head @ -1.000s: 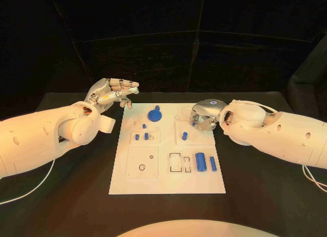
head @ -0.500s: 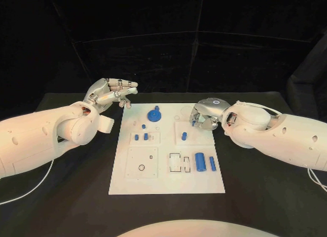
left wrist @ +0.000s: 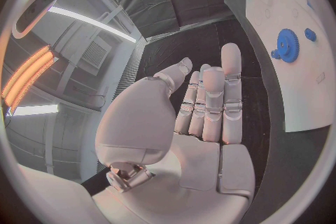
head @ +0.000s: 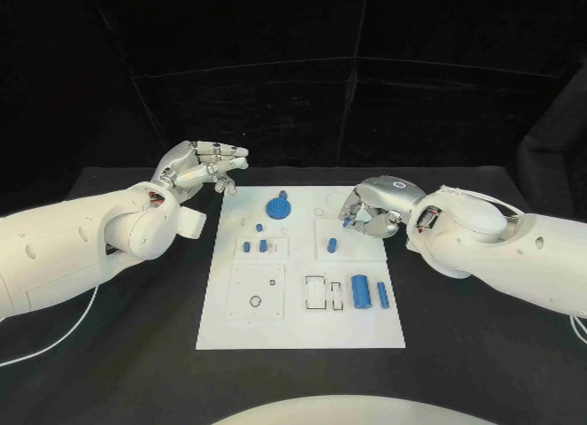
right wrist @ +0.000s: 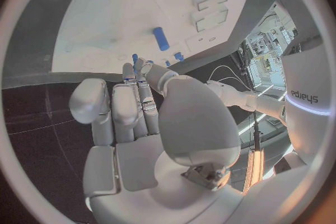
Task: Assemble the parts on the task board
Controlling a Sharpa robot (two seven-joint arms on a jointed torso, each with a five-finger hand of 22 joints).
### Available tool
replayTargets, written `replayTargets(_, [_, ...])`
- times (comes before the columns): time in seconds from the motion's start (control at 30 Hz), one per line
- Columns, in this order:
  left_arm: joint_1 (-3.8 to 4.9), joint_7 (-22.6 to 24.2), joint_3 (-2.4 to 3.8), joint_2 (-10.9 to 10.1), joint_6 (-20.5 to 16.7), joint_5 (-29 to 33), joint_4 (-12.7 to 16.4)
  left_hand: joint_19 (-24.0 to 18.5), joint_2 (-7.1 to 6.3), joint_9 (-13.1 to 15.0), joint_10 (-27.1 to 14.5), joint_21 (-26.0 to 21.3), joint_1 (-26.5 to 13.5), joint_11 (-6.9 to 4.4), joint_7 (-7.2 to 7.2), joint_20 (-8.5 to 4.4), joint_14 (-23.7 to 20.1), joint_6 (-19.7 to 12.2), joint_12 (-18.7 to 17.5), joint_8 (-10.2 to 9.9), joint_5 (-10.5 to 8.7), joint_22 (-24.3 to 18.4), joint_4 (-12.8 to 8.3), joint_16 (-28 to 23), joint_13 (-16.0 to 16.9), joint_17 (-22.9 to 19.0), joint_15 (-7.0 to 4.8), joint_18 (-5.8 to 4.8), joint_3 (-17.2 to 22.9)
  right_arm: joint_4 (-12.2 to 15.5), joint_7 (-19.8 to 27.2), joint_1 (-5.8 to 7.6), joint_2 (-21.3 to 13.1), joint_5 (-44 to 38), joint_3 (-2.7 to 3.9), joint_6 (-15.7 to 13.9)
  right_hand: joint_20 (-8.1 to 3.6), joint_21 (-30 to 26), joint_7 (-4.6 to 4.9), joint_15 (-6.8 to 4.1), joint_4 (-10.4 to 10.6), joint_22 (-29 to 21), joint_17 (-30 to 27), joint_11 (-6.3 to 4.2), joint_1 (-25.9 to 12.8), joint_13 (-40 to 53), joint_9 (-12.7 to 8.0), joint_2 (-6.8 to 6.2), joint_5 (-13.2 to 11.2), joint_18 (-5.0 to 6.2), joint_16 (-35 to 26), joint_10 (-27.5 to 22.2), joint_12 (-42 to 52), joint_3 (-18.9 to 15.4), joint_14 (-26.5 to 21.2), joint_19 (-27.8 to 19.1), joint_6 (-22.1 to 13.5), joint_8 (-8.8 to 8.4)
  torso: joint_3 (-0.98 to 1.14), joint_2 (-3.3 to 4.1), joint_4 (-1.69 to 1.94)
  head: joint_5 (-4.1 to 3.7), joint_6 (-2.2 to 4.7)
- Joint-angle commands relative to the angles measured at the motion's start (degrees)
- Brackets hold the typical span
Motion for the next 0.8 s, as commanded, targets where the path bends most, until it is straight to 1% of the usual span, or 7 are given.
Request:
replayTargets(0.03, [0.08,0.68,0.03,0.26,0.2,0.22,-0.12,-0.32,0.07,-0.08,-0.57,-0.35,0.51,-0.02,0.23,0.04,-0.41,0.19,0.39,0.32,-0.06,-0.05,-0.26,-0.19,0.07,-0.05,0.1,0.76,-0.11,3.06,0.51,0.13,0.65,2.65,0.07,-3.34,-0.17,0.28,0.07,-0.49,-0.04,0.0,0.12,-0.17,-0.43,0.03,0.04,-0.02,-0.08,-0.53,0.27,0.38,-0.16,0.44,1.92,0.42,0.31,-0.22,0.03,0.12,0.05,0.58,-0.04])
replayTargets(0.2, [0.08,0.73,0.03,0.59,0.19,0.22,-0.26,-0.32,0.07,-0.08,-0.57,-0.35,0.51,-0.02,0.23,0.04,-0.41,0.19,0.39,0.32,-0.06,-0.05,-0.26,-0.19,0.07,-0.05,0.1,0.76,-0.11,5.15,1.24,0.11,3.18,1.83,0.06,-3.55,-0.2,0.29,0.08,-0.49,-0.1,-0.01,0.13,-0.17,-0.4,0.02,0.02,-0.03,-0.04,-0.53,0.3,0.36,-0.21,0.58,1.93,0.41,0.28,-0.26,-0.01,0.1,0.11,1.75,-0.47])
replayTargets(0.47, [0.09,0.72,0.03,1.02,0.27,0.22,-0.28,-0.32,0.1,-0.09,-0.69,-0.42,0.56,0.01,0.25,0.05,-0.46,0.13,0.42,0.3,-0.05,-0.1,-0.29,-0.24,0.06,-0.17,0.12,0.75,-0.14,4.52,1.91,-0.06,7.7,0.69,-0.04,-1.53,-0.23,0.3,0.1,-0.49,-0.17,-0.03,0.2,-0.14,-0.38,0.01,0.0,-0.03,-0.02,-0.52,0.39,0.33,-0.27,0.75,1.94,0.39,0.24,-0.33,-0.17,0.19,0.25,3.19,-1.12])
replayTargets(0.57, [0.09,0.67,0.03,1.15,0.26,0.22,-0.27,-0.32,0.1,-0.09,-0.69,-0.42,0.56,0.01,0.25,0.05,-0.46,0.13,0.42,0.3,-0.05,-0.1,-0.29,-0.24,0.06,-0.17,0.12,0.75,-0.14,3.71,2.11,-0.91,9.14,0.48,-0.1,0.04,-0.24,0.31,0.12,-0.49,-0.22,-0.03,0.17,-0.13,-0.37,0.01,-0.01,-0.04,0.01,-0.52,0.39,0.32,-0.31,0.84,1.94,0.38,0.22,-0.37,-0.13,0.17,0.02,3.79,-1.23])
replayTargets(0.63, [0.1,0.64,0.03,1.26,0.29,0.22,-0.24,-0.32,0.1,-0.09,-0.69,-0.42,0.56,0.01,0.25,0.05,-0.46,0.13,0.42,0.3,-0.05,-0.1,-0.29,-0.24,0.06,-0.17,0.12,0.75,-0.14,3.14,2.16,-1.76,10.08,0.06,-0.13,1.04,-0.25,0.28,0.14,-0.48,-0.26,-0.09,0.15,-0.12,-0.38,0.0,-0.02,-0.07,0.03,-0.51,0.39,0.3,-0.34,0.88,1.93,0.36,0.2,-0.39,-0.18,0.24,0.07,3.94,-1.38])
replayTargets(0.67, [0.1,0.63,0.03,1.31,0.32,0.22,-0.2,-0.32,0.1,-0.09,-0.69,-0.42,0.56,0.01,0.25,0.05,-0.46,0.13,0.42,0.3,-0.05,-0.1,-0.29,-0.24,0.06,-0.17,0.12,0.75,-0.14,2.88,2.17,-2.18,10.51,-0.12,-0.15,1.57,-0.25,0.27,0.16,-0.48,-0.26,-0.11,0.12,-0.11,-0.4,0.0,-0.02,-0.09,0.04,-0.51,0.37,0.28,-0.35,0.88,1.93,0.35,0.19,-0.41,-0.12,0.25,0.06,4.06,-1.53])
replayTargets(0.8, [0.11,0.62,0.04,1.42,0.38,0.22,-0.01,-0.32,0.1,-0.09,-0.69,-0.42,0.56,0.01,0.25,0.05,-0.46,0.13,0.42,0.3,-0.05,-0.1,-0.29,-0.24,0.06,-0.17,0.12,0.75,-0.14,1.58,1.85,-3.86,12.27,-1.17,-0.19,3.97,-0.23,0.27,0.24,-0.43,-0.18,-0.15,0.06,-0.01,-0.72,-0.01,-0.06,-0.21,0.03,-0.51,0.38,0.18,-0.48,0.88,1.9,0.3,0.09,-0.53,-0.11,0.15,0.0,4.74,-2.08])
